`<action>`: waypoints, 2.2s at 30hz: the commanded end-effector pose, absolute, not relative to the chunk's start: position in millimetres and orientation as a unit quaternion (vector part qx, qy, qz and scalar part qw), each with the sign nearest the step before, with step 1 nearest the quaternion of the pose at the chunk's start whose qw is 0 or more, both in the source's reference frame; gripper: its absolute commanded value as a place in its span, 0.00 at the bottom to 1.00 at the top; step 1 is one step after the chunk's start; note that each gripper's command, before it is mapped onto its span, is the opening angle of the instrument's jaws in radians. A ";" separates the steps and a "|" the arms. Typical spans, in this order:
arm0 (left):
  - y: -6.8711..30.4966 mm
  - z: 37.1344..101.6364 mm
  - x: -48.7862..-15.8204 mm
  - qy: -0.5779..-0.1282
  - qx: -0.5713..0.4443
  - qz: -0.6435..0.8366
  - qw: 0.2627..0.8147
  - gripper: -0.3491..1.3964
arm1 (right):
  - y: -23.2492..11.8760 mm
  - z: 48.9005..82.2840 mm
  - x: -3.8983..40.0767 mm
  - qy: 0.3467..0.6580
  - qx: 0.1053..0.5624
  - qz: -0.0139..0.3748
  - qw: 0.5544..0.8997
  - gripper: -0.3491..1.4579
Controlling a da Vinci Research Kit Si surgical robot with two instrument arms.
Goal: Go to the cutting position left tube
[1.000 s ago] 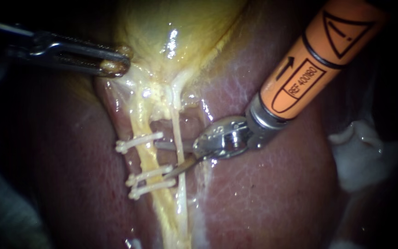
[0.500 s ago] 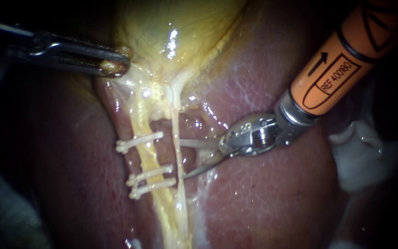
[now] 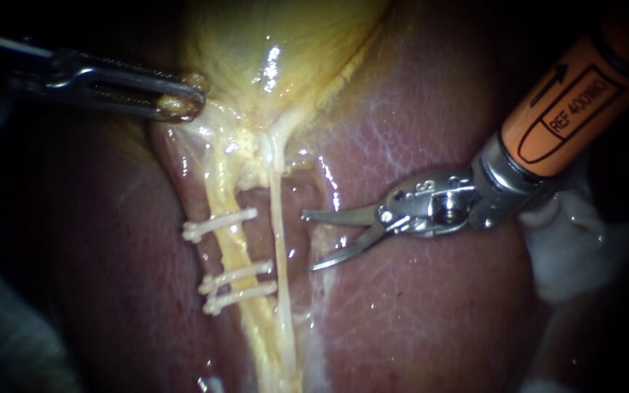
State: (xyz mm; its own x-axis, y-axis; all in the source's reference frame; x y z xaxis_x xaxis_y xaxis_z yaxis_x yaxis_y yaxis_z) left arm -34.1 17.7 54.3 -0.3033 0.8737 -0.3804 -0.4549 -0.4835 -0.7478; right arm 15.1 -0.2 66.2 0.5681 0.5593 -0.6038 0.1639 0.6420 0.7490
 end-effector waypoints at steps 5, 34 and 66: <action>17.7 54.4 -34.1 -0.263 -0.399 0.763 0.435 0.00 | -0.5 66.0 16.0 0.441 0.446 0.134 0.767 0.98; 17.7 54.3 -34.1 -0.262 -0.399 0.763 0.435 0.00 | -3.2 70.2 19.5 0.419 0.499 0.153 0.743 0.99; 17.6 54.5 -34.4 -0.262 -0.399 0.763 0.436 0.00 | -3.7 69.5 25.2 0.467 0.539 0.162 0.683 0.99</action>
State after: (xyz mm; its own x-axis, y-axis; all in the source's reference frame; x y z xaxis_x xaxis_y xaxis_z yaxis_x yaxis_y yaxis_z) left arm -34.4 17.6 54.4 -0.3022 0.8739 -0.3808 -0.4566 -0.4834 -0.7469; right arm 25.4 -3.7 69.5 0.5055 0.7281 -0.4629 0.2866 0.3644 0.8861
